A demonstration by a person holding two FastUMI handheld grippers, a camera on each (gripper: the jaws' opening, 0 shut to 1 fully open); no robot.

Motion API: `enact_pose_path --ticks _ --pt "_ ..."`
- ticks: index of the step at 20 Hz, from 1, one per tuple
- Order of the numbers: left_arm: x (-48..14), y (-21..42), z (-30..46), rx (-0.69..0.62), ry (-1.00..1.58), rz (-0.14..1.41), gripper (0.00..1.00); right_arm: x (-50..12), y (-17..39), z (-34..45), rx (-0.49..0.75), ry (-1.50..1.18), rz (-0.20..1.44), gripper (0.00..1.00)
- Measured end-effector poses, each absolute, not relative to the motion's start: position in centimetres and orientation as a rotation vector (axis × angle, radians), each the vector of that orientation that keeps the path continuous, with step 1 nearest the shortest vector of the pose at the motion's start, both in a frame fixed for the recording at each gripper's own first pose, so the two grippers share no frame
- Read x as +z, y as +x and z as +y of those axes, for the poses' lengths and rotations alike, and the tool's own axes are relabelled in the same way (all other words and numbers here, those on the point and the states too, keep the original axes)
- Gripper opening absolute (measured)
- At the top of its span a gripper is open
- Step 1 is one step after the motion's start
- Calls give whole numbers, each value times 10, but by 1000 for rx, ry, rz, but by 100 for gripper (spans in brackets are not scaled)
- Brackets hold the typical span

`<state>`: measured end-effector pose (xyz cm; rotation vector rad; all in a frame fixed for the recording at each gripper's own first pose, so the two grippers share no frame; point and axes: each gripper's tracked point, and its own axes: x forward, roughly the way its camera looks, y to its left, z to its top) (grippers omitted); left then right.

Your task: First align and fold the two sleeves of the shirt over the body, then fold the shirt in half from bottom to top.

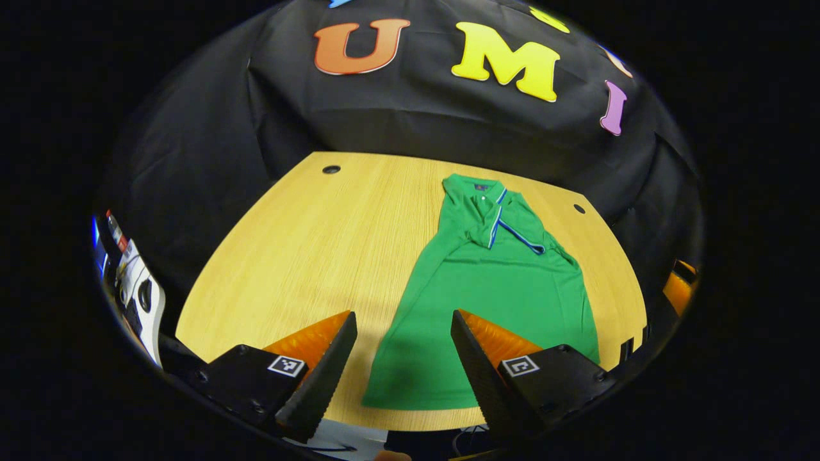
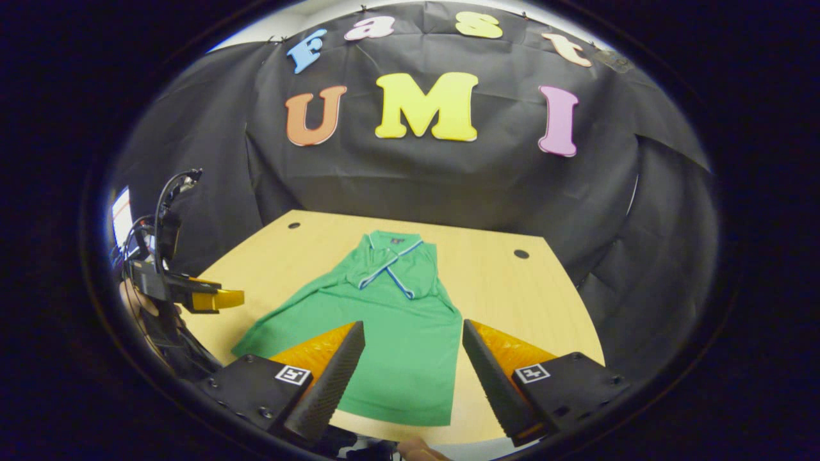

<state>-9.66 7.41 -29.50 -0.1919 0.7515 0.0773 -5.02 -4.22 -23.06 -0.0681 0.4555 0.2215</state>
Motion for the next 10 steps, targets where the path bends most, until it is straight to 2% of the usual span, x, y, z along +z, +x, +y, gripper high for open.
enact_pose_path --ticks 2,4,5,7,10 --pt "-316 -116 76 89 -179 811 95 -258 -60 -56 207 -76 513 99" --pt "-334 -127 72 83 -171 862 95 -283 -70 -64 197 -58 566 96" --pt "-343 -133 72 79 -164 883 95 -295 -71 -69 187 -53 586 99" --pt "-360 -142 74 85 -158 936 95 -322 -73 -78 161 -65 643 96" --pt "-375 -143 72 79 -152 978 95 -363 -76 -81 140 -54 764 99"
